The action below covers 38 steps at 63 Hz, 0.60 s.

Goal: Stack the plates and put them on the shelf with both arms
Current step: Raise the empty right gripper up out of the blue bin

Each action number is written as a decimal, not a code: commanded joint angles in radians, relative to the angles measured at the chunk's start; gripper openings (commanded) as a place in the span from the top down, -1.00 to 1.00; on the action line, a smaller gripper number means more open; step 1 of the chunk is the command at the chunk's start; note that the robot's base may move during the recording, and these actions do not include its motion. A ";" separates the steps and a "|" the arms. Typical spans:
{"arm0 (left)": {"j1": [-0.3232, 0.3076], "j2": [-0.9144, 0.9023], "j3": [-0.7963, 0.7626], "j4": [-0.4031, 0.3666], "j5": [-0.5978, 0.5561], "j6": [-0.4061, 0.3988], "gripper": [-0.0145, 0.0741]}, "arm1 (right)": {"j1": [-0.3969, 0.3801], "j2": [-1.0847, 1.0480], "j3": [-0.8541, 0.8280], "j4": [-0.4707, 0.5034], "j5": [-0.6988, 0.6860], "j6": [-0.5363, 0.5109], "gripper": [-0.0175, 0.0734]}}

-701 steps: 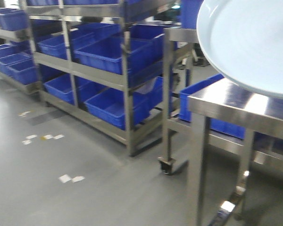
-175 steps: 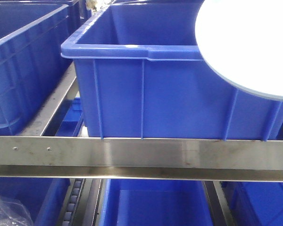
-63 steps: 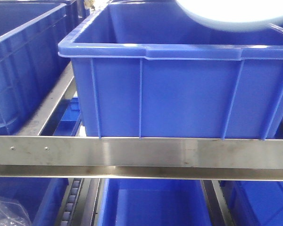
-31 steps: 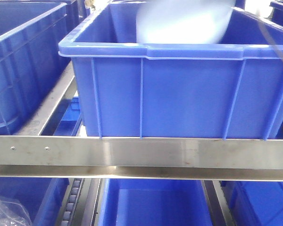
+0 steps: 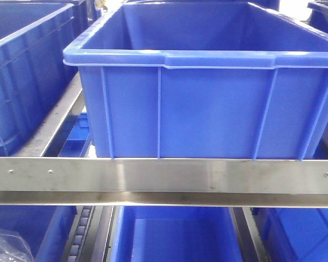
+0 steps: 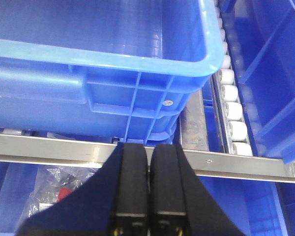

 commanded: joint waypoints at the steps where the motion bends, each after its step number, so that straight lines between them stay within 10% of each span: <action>1: -0.007 0.001 -0.029 -0.005 -0.076 -0.004 0.47 | -0.036 -0.182 0.104 0.008 -0.136 -0.003 0.27; 5: -0.007 0.001 -0.029 -0.005 -0.076 -0.004 0.47 | -0.070 -0.300 0.208 0.008 -0.177 -0.003 0.54; 38: -0.007 0.001 -0.029 -0.005 -0.076 -0.004 0.47 | -0.218 -1.287 0.788 -0.018 -0.143 -0.004 0.51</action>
